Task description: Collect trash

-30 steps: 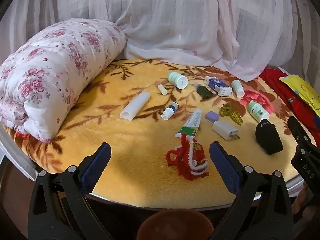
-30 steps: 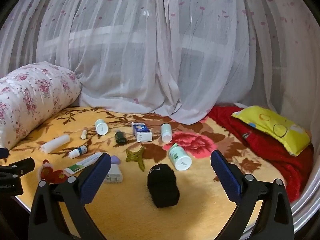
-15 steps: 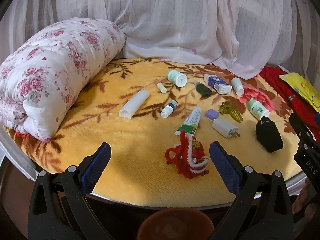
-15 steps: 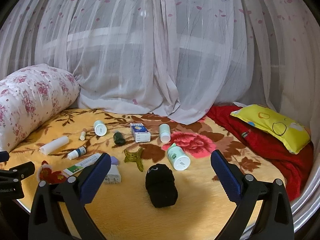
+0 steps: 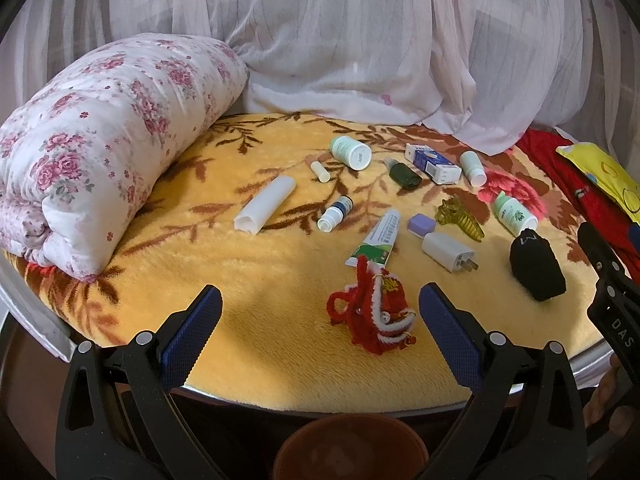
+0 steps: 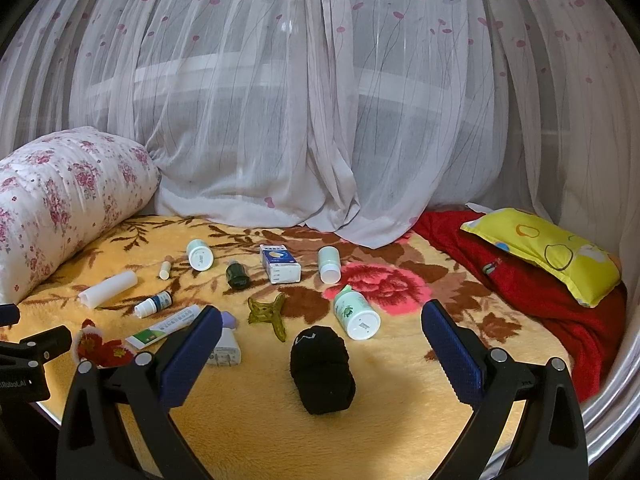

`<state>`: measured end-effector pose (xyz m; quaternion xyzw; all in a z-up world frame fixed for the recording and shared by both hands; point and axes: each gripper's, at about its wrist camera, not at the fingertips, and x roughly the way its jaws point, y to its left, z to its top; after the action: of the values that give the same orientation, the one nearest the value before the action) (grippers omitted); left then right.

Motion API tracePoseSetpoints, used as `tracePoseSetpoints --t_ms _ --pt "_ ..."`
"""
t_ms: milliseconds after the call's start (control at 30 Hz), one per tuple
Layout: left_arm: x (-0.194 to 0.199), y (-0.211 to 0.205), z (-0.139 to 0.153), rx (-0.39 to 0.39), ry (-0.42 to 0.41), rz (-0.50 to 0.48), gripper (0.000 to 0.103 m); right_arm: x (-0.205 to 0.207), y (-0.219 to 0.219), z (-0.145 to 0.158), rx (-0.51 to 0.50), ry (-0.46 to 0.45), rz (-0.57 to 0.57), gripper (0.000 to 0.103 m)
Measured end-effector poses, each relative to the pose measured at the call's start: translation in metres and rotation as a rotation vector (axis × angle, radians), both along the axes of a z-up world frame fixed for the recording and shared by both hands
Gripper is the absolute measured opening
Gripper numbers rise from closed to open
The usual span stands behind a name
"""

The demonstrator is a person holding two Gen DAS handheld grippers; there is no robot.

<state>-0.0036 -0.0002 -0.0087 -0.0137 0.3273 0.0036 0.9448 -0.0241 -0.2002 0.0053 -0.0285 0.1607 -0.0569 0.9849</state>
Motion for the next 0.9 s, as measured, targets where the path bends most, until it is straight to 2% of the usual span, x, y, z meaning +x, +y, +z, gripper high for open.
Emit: tracePoseSetpoints --t_ms 900 --pt "-0.0006 -0.0041 -0.001 0.001 0.004 0.0 0.096 -0.0003 0.001 0.0015 0.0 0.0 -0.003 0.098"
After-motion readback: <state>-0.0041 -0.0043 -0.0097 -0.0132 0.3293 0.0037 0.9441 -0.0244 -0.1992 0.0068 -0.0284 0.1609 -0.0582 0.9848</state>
